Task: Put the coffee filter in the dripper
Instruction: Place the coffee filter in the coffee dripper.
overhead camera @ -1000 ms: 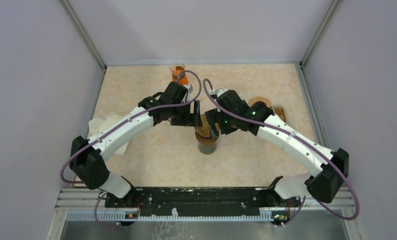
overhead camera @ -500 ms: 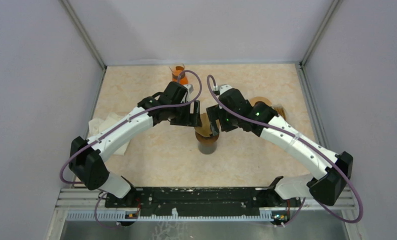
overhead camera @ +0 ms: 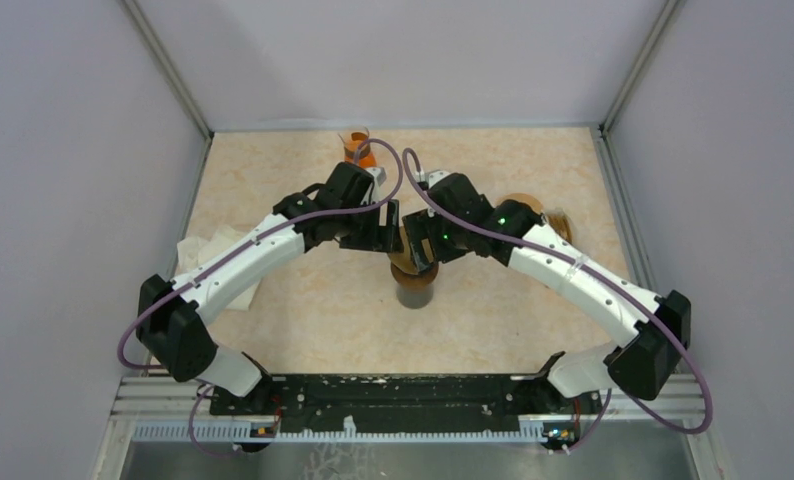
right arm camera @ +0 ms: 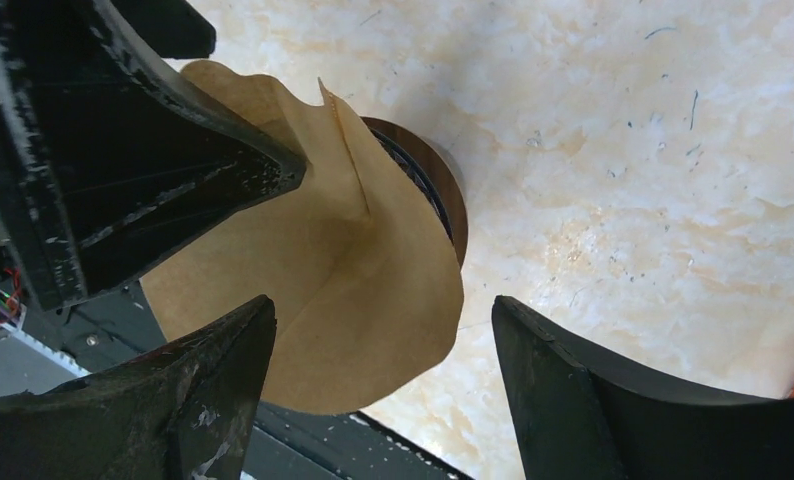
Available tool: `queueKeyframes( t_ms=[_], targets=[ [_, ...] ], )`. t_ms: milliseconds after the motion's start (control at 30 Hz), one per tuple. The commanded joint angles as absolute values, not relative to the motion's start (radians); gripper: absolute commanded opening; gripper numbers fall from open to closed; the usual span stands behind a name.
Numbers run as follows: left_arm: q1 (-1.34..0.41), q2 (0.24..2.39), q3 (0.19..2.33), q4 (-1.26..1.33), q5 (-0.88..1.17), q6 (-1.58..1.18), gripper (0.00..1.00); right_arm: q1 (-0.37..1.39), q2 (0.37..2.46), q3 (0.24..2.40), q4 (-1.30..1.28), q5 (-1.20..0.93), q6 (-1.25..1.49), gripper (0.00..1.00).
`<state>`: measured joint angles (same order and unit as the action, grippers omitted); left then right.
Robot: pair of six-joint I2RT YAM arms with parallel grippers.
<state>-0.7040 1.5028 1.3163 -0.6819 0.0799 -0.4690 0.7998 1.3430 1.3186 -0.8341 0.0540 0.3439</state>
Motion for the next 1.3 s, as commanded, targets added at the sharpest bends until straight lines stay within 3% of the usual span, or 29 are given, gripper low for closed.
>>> queueKeyframes(
  t_ms=[0,1267],
  targets=[
    [-0.696,1.480,1.351,-0.695,0.088,-0.448,0.85,0.791,1.359,1.382,-0.866,0.045,0.337,0.80],
    [-0.693,1.522,1.375,-0.753,-0.005,-0.462,0.85,0.792,1.334,1.379,-0.976,0.068,0.287,0.79]
  ],
)
